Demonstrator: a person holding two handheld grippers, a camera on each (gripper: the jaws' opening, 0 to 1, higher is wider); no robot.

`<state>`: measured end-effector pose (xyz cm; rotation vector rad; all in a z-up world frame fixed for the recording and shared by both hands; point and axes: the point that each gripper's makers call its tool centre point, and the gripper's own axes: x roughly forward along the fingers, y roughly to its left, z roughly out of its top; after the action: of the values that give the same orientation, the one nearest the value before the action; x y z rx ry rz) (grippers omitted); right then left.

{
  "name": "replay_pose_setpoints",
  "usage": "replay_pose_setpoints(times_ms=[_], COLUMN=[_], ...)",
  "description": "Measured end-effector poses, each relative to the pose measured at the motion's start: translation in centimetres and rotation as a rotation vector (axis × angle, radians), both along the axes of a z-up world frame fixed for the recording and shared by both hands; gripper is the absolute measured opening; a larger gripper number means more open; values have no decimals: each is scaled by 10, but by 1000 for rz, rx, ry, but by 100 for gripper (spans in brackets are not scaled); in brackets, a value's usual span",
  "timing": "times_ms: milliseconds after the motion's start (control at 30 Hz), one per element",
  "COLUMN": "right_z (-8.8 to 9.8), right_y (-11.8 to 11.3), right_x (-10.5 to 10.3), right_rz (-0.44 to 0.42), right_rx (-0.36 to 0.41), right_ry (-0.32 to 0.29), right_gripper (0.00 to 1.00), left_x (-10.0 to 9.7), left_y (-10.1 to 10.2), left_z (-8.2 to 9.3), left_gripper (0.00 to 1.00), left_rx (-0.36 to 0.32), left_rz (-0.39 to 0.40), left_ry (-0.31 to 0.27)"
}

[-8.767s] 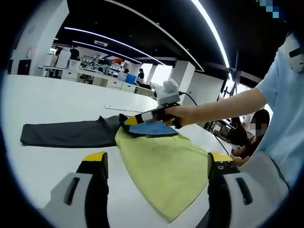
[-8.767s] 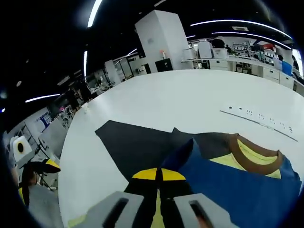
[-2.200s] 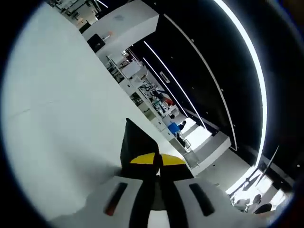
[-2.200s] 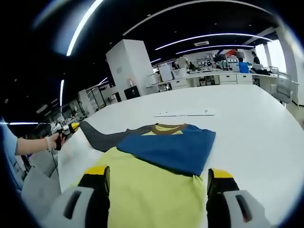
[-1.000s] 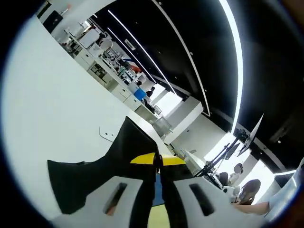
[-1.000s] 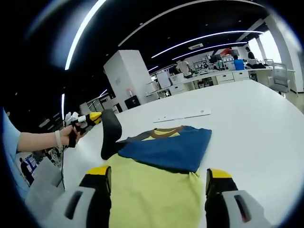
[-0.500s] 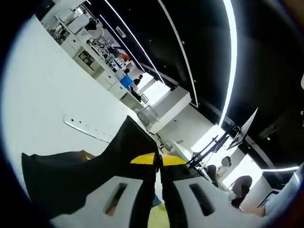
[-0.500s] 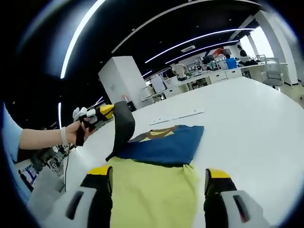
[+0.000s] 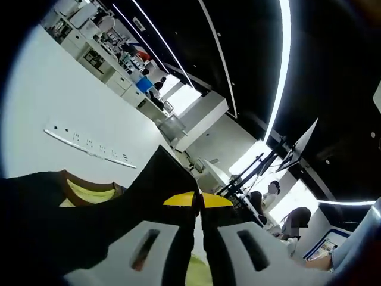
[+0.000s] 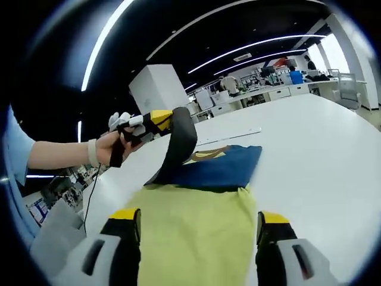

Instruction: Fold the garment on the visible template until the final outline fits inside the template.

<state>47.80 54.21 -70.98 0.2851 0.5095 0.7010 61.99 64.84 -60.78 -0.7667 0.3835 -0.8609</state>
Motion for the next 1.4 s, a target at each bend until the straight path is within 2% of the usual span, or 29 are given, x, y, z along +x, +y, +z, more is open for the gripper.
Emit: replay_pose_setpoints(times_ms=[233,400,600,667,800,867,967,1100,1267,1333,1400], right_z=[-4,-7,-13,-14,-9,-2,2,-1,-8,-11,-10], right_y=[-6,-8,-2,1,7,10,14,18,14,12,10], right_x=[3,4,5,6,8,10,11,2,-8,-11,-11], right_rz=[-12,-20,-6,5,8,1,-20,-33,-59,-57,-57], right_rx=[6,10,8,-1,-6,15,50,71,98,84,72], right_ry=[11,17,11,2,-31,-56,-69,-74,-61,-60,-65], right_gripper=[80,80,80,80,80,80,80,80,81,81,81], left_x=[-2,-7,-9,-10,-13,-14,-15,-12,-9,-6,-5], left_y=[-26,-37,-46,-47,-52,-54,-57,-58,-60,-59,-59], left_z=[-23,-44,-56,-60,-73,-74,-81,-86,-84,-85,-84], left_gripper=[0,0,0,0,0,0,0,0,0,0,0], left_rx=[0,25,37,37,83,121,135,129,132,145,181], left_rz=[-35,-64,-79,-80,-89,-80,-77,-48,-24,-11,-16], left_ry=[30,62,82,96,111,81,99,121,112,88,29])
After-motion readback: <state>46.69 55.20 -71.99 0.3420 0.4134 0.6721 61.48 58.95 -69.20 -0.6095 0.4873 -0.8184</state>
